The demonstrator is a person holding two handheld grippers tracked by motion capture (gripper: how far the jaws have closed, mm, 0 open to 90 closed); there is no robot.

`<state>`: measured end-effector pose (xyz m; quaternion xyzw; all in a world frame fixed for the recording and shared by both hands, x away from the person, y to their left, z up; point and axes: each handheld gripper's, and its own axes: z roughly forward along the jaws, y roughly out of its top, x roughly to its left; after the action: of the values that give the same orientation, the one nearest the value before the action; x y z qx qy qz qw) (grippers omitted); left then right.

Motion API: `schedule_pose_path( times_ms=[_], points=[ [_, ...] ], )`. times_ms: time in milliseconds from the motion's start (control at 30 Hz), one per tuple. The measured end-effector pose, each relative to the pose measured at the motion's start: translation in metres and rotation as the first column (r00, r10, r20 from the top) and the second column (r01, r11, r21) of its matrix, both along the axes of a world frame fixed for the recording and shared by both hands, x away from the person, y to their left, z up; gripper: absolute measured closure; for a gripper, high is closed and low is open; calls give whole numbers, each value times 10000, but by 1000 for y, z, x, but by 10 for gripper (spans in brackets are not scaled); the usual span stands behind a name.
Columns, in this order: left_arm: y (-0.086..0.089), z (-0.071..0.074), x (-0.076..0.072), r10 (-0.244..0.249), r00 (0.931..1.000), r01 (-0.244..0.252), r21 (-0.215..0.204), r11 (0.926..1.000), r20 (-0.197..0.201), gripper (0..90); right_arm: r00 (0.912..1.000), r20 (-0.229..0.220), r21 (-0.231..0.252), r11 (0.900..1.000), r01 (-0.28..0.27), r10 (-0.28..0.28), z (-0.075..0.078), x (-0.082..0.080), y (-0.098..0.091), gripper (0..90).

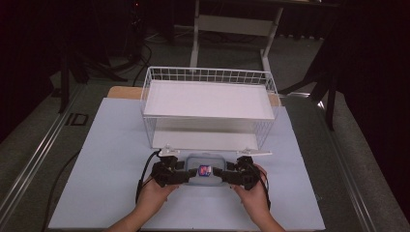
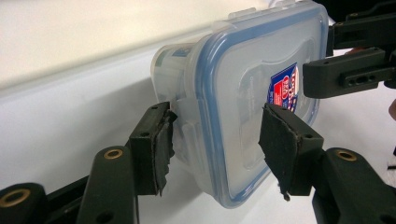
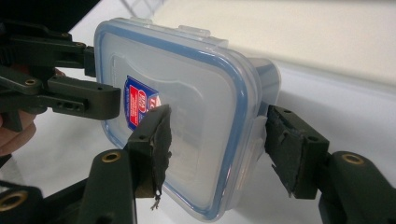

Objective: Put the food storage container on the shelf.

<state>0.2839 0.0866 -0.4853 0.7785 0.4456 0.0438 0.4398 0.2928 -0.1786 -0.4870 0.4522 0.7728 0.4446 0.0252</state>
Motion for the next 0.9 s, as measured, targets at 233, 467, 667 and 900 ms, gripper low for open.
schedule_pose_path(
  times_ms=[233,467,667,900],
  points=[
    [-2,15,19,213,9990,-206,-176,9996,387,455,9987,478,116,9998,172,-178,19,19,-2,418],
    [0,9,39,312,9982,-298,-263,9992,515,454,9970,674,223,9991,367,-381,16,39,1,417],
    [0,-1,53,356,9987,-343,-357,9988,374,452,9971,606,171,9988,454,-464,7,51,1,416],
    [1,-7,67,501,9979,-483,-437,9979,407,450,9959,680,275,9980,571,-589,1,66,4,414]
  ],
)
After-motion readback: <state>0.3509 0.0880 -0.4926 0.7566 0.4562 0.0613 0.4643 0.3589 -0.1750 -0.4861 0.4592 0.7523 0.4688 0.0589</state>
